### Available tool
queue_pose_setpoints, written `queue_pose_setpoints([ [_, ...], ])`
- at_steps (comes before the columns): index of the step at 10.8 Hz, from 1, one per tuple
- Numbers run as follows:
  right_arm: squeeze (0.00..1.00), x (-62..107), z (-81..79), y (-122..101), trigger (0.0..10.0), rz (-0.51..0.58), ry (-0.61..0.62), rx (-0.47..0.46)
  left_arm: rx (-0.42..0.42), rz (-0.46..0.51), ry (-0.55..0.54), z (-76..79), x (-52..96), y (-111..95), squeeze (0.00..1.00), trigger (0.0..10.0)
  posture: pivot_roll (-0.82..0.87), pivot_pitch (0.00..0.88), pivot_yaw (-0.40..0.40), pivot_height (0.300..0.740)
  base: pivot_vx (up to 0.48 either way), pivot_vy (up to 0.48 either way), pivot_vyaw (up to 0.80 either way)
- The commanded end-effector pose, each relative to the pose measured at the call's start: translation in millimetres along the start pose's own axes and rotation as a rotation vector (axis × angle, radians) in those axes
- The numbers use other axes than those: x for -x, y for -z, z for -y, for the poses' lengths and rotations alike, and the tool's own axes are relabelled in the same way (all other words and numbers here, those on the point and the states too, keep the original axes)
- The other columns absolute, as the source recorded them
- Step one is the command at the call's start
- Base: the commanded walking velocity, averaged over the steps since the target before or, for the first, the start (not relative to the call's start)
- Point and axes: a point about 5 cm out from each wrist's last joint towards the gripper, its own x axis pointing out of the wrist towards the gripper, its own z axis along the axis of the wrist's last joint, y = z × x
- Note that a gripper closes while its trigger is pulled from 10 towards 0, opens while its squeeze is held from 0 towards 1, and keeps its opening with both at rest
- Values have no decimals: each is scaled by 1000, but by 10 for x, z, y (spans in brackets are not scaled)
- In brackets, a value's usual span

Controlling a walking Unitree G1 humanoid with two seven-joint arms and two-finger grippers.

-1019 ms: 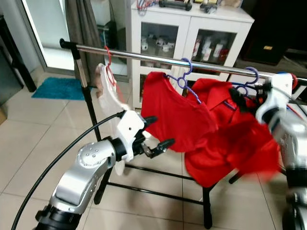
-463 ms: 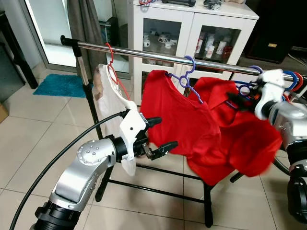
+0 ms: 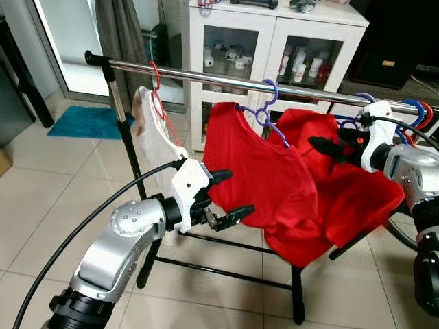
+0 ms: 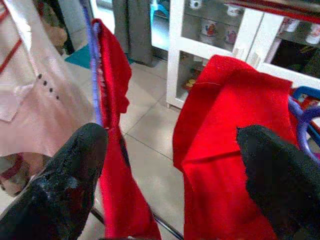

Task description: Hang hanger

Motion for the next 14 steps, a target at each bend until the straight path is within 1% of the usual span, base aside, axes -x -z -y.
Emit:
queue_pose_setpoints([
  [1,0,61,41,7,10000,-8,2,-3,-5,1,20,18,-15,-24,1000,10000,48,0,-36,740,0,0,0],
  [3,0,67,43,-5,10000,-3,10,-19,-6,-1,24,25,-20,-13,1000,10000,46,0,-39,740,0,0,0],
  [4,0,50,28,-5,0,-13,1,-22,-7,-2,25,23,-24,-10,1000,10000,47,0,-43,740,0,0,0],
  [5,0,53,43,1,1765,-37,24,4,-13,-8,21,20,-24,1,1000,10000,50,0,-49,740,0,0,0],
  [6,0,75,60,9,10000,-52,32,28,-15,-11,18,24,-20,5,1000,10000,54,0,-56,740,0,0,0],
  [7,0,138,86,27,10000,-70,23,54,-19,-17,12,31,-11,15,992,10000,57,0,-63,740,0,0,0],
  [8,0,331,239,2,10000,-74,84,87,-18,-22,0,46,0,36,973,10000,57,0,-68,740,0,0,0],
  [9,0,386,287,-17,10000,-68,107,90,-18,-22,-1,54,3,43,953,10000,51,0,-63,740,0,0,0],
  [10,1000,497,403,-109,10000,-29,176,82,-17,-24,10,71,-3,53,914,10000,42,0,-54,740,0,0,0],
  [11,1000,504,444,-136,10000,-16,221,97,-20,-23,22,73,-23,45,906,10000,40,0,-51,740,0,0,0],
  [12,1000,476,447,-133,10000,-16,236,103,-22,-22,26,70,-26,37,910,10000,37,0,-39,740,0,0,0],
  [14,1000,261,382,-128,10000,21,235,88,-26,-32,49,71,-2,18,906,10000,51,0,-20,740,0,0,0],
])
